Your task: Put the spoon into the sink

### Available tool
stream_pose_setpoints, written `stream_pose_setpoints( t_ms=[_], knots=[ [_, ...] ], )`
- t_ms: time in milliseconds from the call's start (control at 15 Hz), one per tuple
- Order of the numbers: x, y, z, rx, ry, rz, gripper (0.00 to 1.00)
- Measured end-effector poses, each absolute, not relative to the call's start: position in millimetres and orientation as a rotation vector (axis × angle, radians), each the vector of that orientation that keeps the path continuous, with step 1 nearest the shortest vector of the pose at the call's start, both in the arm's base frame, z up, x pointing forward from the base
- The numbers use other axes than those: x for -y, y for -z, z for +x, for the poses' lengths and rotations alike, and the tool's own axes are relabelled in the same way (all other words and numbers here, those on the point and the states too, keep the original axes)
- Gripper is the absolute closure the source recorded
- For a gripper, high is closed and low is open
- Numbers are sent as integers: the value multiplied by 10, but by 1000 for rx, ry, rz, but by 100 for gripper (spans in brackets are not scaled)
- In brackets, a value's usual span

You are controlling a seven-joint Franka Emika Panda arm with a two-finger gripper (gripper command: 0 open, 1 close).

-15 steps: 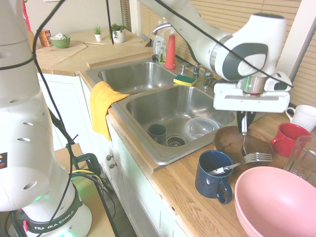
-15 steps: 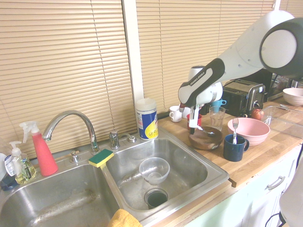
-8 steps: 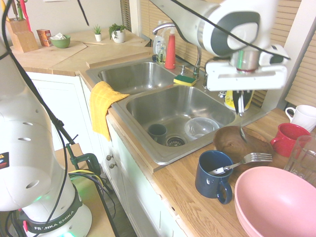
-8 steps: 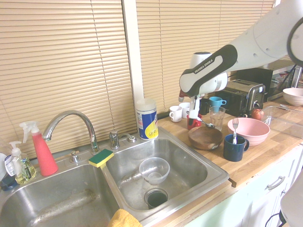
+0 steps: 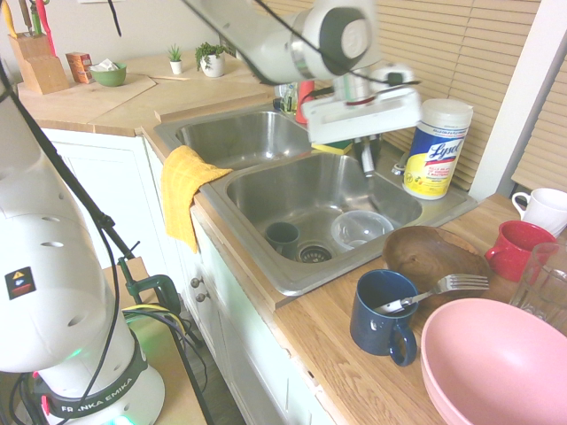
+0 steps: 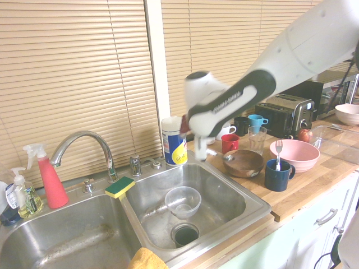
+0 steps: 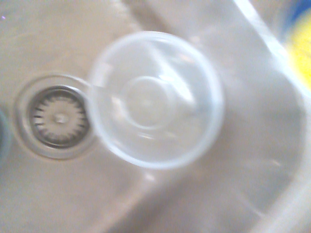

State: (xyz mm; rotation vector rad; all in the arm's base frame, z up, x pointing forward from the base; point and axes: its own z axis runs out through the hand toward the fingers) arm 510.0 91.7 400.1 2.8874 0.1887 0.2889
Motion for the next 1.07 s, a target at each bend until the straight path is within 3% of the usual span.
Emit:
stream_pose_setpoints(
  t_ms=[600, 1067],
  knots=[
    [-2206, -2988, 5042, -294, -153, 2836, 100],
    [-1667, -2326, 5751, -175, -31, 2811, 100]
  ],
)
